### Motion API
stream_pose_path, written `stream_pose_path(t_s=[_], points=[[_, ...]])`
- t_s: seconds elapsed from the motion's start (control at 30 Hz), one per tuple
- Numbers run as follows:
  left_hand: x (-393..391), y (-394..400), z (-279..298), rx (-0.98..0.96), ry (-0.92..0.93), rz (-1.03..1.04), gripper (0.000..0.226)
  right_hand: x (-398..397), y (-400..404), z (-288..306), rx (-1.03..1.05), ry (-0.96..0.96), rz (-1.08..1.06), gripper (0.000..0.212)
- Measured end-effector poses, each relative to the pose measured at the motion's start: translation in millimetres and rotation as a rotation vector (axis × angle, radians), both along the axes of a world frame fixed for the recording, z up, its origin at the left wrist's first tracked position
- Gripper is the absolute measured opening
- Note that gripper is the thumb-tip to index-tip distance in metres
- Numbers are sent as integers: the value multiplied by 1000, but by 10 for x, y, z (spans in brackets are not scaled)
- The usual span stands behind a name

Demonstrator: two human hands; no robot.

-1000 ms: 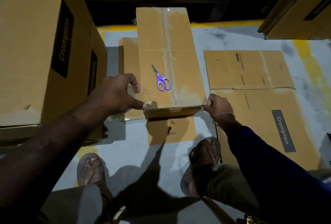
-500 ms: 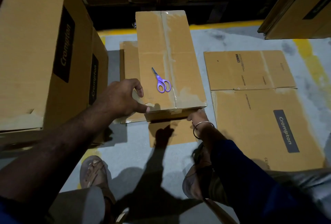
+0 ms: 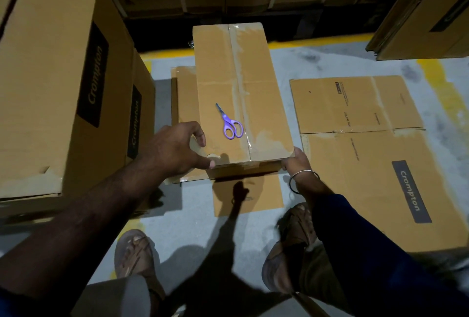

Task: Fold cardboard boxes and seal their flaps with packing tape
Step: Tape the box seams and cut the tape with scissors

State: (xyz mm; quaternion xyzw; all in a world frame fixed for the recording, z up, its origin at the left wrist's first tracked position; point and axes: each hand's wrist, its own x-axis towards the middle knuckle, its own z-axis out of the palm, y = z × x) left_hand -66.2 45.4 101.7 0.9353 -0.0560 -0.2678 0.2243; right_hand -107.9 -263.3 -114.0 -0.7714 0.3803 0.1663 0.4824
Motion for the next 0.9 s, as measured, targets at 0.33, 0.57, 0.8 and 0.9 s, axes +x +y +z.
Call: stream_pose_path(t_s=[0.33, 0.57, 0.8, 0.9], points=[[16, -33, 19, -42, 20, 24, 44, 72, 10, 223, -377, -217, 45, 59], [7, 24, 17, -195, 72, 121, 38, 455, 785, 570, -435, -410, 400, 21], [24, 102, 7, -306, 140, 189, 20, 717, 1230, 427, -554, -214, 444, 46], [32, 113, 2, -338, 147, 189, 12, 831, 1280, 437, -607, -146, 473, 53]])
